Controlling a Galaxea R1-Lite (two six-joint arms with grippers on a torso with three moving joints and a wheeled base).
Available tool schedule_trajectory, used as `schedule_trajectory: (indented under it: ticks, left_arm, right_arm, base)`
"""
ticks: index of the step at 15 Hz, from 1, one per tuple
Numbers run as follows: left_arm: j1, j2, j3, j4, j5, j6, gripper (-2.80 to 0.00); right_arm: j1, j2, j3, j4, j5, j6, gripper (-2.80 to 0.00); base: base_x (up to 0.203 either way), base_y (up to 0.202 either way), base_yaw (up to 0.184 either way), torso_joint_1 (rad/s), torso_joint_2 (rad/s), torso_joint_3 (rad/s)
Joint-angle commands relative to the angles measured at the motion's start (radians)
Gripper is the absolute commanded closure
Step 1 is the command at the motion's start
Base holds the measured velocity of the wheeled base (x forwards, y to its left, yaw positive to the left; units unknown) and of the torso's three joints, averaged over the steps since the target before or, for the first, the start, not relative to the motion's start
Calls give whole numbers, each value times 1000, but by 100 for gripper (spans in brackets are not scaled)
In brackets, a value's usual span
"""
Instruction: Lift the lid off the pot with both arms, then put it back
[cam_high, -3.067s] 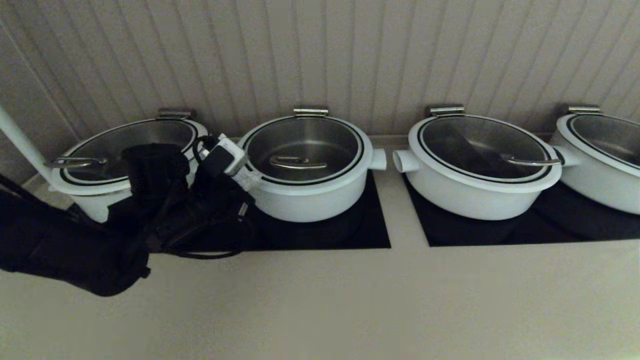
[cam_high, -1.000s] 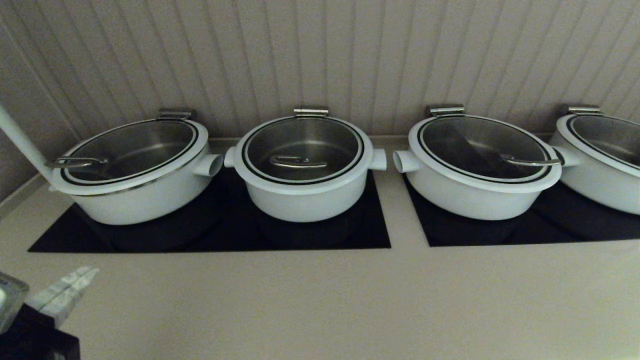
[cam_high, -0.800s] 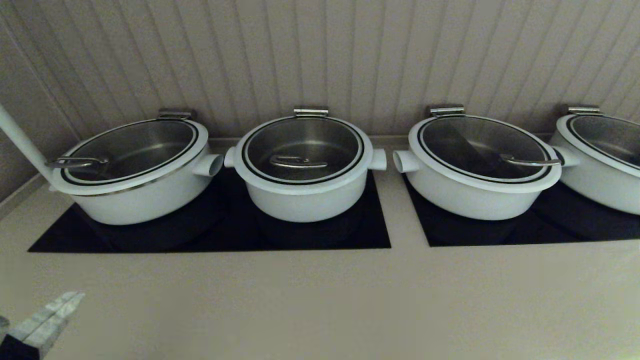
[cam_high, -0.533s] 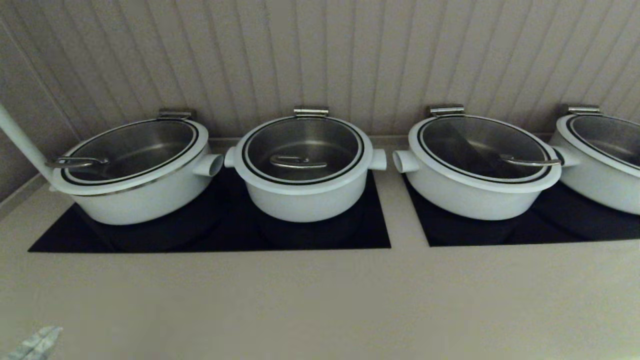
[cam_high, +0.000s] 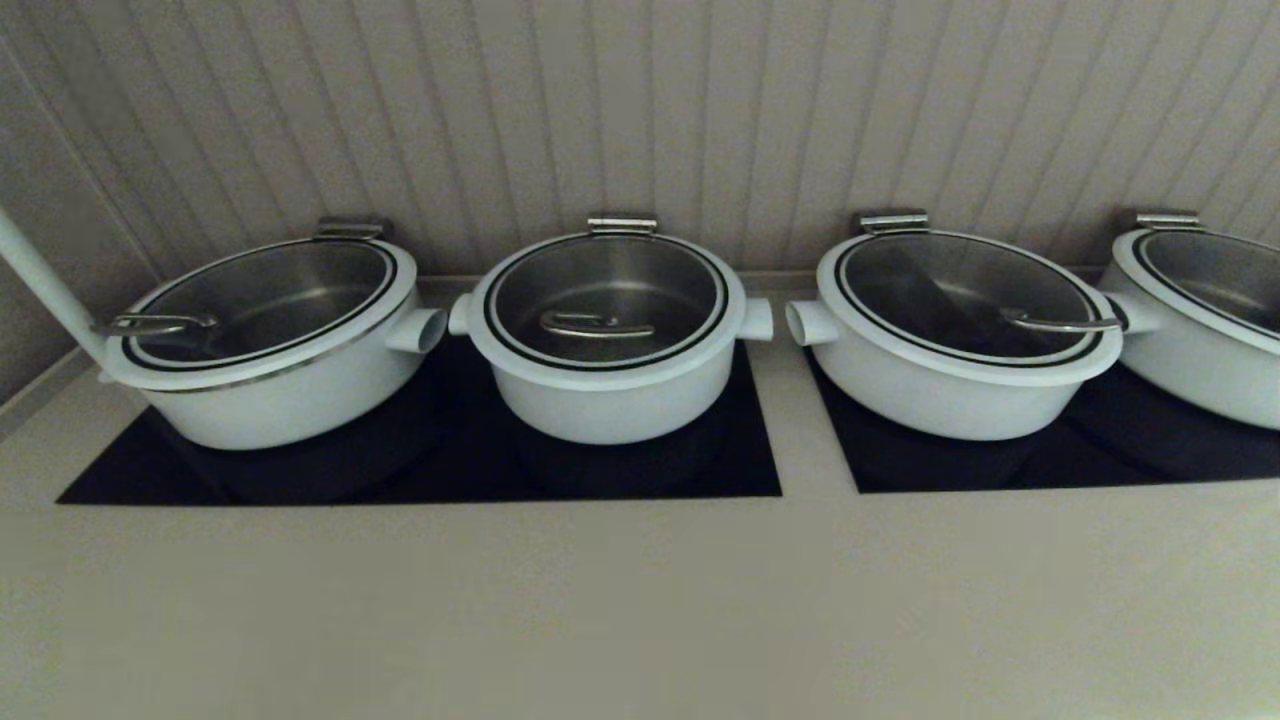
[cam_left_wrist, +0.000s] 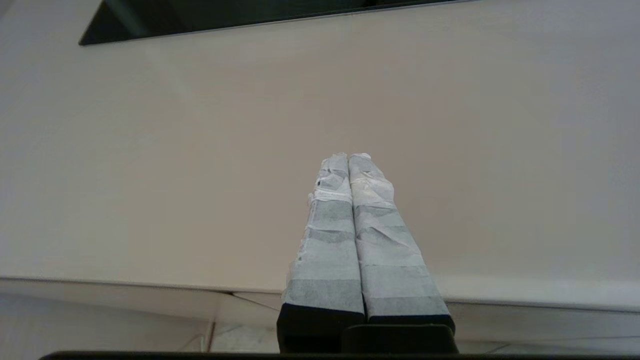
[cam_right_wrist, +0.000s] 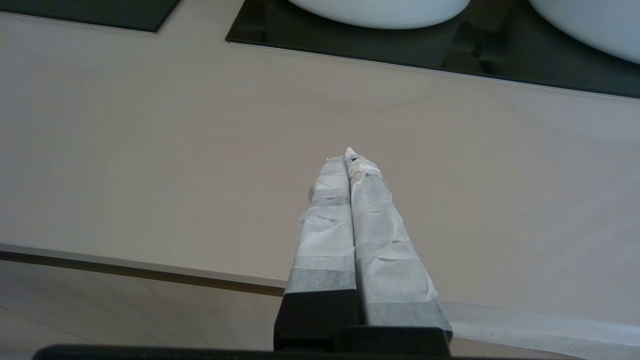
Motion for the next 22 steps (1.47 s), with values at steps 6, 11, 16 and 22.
schedule_trajectory:
  ticks: [6, 11, 16, 22]
  left_arm:
    - [-100, -146, 0, 0, -11, 10, 0]
    - [-107, -283, 0, 62, -39, -9, 0]
    - [-107, -283, 0, 63, -55, -23, 0]
    - [-111, -283, 0, 65, -45, -54, 0]
  right_arm:
    - [0, 1, 0, 0, 2, -1, 0]
    - [0, 1, 0, 0, 1, -1, 0]
    - [0, 0, 0, 0, 0, -1, 0]
    - [0, 1, 0, 0, 0, -1, 0]
  base:
    - [0, 0, 0, 0, 0, 0]
    - [0, 0, 0, 0, 0, 0]
    - [0, 0, 0, 0, 0, 0]
    - [0, 0, 0, 0, 0, 0]
